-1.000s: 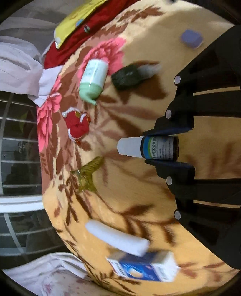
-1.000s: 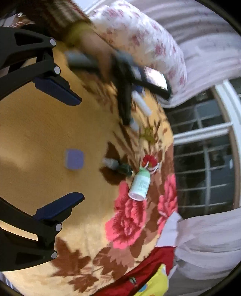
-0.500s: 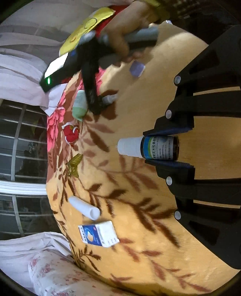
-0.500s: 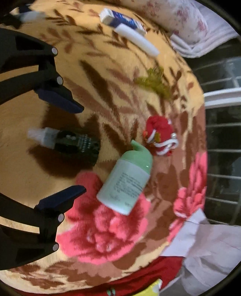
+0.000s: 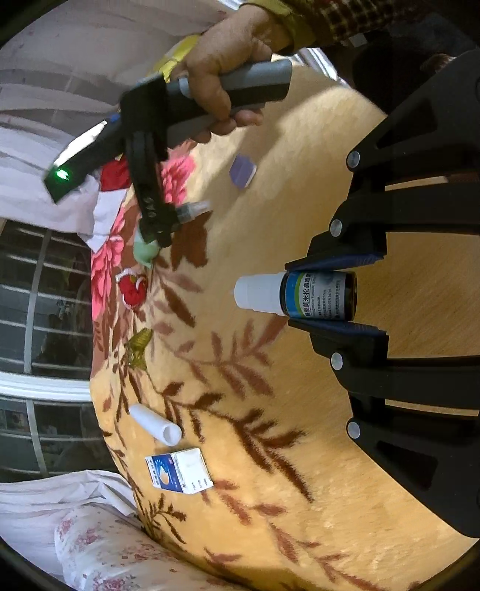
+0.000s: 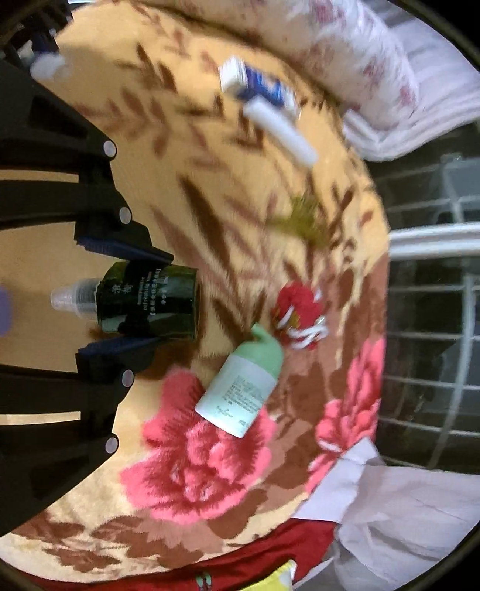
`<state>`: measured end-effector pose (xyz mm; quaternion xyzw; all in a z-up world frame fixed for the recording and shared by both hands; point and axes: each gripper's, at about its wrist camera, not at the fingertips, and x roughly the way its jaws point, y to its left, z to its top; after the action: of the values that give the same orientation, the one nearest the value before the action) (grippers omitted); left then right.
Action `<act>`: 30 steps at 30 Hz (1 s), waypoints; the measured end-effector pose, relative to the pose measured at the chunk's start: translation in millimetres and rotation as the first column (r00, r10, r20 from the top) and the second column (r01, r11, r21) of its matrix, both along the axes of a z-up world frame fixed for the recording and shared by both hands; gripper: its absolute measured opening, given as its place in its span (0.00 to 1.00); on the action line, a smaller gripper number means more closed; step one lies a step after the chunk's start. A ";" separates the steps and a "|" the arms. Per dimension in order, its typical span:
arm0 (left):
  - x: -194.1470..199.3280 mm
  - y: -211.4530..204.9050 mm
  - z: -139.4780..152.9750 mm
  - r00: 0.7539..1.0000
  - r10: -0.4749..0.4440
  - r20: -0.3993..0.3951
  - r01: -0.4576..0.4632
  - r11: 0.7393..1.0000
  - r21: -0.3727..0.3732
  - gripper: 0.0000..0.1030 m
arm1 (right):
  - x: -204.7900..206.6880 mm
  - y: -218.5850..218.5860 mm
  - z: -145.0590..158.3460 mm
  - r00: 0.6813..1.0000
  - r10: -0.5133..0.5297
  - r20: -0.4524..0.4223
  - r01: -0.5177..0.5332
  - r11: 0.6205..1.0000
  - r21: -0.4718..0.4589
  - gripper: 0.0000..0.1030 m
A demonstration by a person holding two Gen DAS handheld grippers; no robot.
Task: Collect trash
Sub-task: 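Grasp the small eye-drop bottle with the left tool while the right tool grasps the dark green bottle, then carry both bottles to the orange bin and open both tools over it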
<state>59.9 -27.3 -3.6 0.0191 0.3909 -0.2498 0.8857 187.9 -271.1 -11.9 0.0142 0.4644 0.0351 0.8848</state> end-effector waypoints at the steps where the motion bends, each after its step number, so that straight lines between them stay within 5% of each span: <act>1: -6.5 -0.2 1.2 1.000 -0.008 0.000 0.008 1.000 -0.004 0.23 | -10.9 2.2 8.8 1.000 0.013 0.023 -0.014 1.000 0.010 0.35; 8: -51.1 2.0 4.8 0.998 -0.057 -0.009 0.057 0.998 -0.004 0.23 | -92.6 16.3 49.2 0.985 0.111 0.132 -0.122 0.989 0.081 0.35; 13: -91.4 0.8 -11.1 0.989 -0.129 -0.074 0.132 0.991 0.036 0.23 | -164.0 34.8 43.4 0.970 0.208 0.126 -0.222 0.969 0.108 0.35; 20: -139.5 -0.5 -81.0 0.927 -0.204 -0.314 0.244 0.965 0.093 0.23 | -246.1 51.0 -32.2 0.960 0.273 -0.065 -0.255 0.945 0.203 0.35; 27: -153.6 -14.4 -134.5 0.853 -0.224 -0.470 0.323 0.936 0.140 0.23 | -274.7 65.6 -125.6 0.912 0.292 -0.289 -0.220 0.941 0.256 0.37; 29: -155.3 -18.5 -137.8 0.847 -0.222 -0.483 0.337 0.927 0.165 0.25 | -277.3 67.0 -138.5 0.903 0.282 -0.324 -0.205 0.946 0.251 0.59; 30: -156.0 -19.5 -138.0 0.846 -0.221 -0.485 0.340 0.924 0.173 0.35 | -278.1 65.4 -139.3 0.908 0.265 -0.325 -0.192 0.952 0.239 0.73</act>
<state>-96.1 -46.7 -141.6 0.1298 0.6095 -0.3230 0.7123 -90.2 -205.7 -151.2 0.0552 0.6082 0.1828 0.7705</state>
